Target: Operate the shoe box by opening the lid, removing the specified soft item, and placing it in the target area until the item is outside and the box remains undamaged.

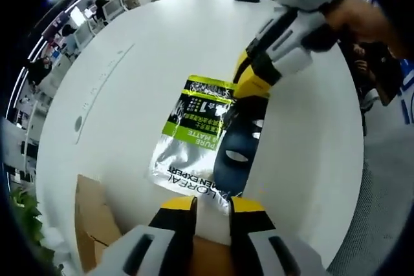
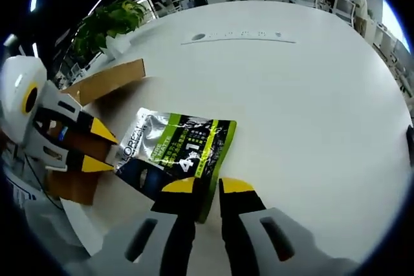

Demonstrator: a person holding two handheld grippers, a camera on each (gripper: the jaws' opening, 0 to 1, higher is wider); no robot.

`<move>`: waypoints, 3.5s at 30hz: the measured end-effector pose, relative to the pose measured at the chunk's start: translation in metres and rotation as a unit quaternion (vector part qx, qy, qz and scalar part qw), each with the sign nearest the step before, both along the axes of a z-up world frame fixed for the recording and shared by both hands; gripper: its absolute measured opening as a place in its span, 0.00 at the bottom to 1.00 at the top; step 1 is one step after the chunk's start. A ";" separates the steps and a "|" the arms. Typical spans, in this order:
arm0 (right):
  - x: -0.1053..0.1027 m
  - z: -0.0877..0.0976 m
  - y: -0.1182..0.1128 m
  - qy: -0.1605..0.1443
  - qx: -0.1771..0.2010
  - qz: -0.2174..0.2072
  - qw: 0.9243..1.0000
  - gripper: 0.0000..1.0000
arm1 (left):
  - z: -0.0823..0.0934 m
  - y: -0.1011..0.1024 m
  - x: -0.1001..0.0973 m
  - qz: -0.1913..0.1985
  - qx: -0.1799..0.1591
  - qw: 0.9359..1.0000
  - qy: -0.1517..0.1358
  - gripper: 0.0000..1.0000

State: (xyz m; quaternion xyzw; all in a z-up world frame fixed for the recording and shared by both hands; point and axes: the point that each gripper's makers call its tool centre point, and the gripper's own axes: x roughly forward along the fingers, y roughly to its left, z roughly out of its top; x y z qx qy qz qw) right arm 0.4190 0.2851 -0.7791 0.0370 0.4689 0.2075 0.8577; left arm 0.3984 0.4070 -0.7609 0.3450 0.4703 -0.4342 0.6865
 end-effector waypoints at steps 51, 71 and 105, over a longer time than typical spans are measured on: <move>-0.061 0.119 0.063 -0.112 -0.016 0.114 0.987 0.43 | 0.122 0.103 -0.046 0.166 -0.213 0.961 -0.057 0.37; -0.073 0.142 0.126 -0.130 0.019 0.164 0.978 0.47 | 0.141 0.190 -0.073 0.244 -0.224 0.939 -0.094 0.40; -0.053 0.114 0.249 -0.120 0.068 0.229 0.964 0.42 | 0.086 0.332 -0.093 0.387 -0.172 0.899 -0.110 0.30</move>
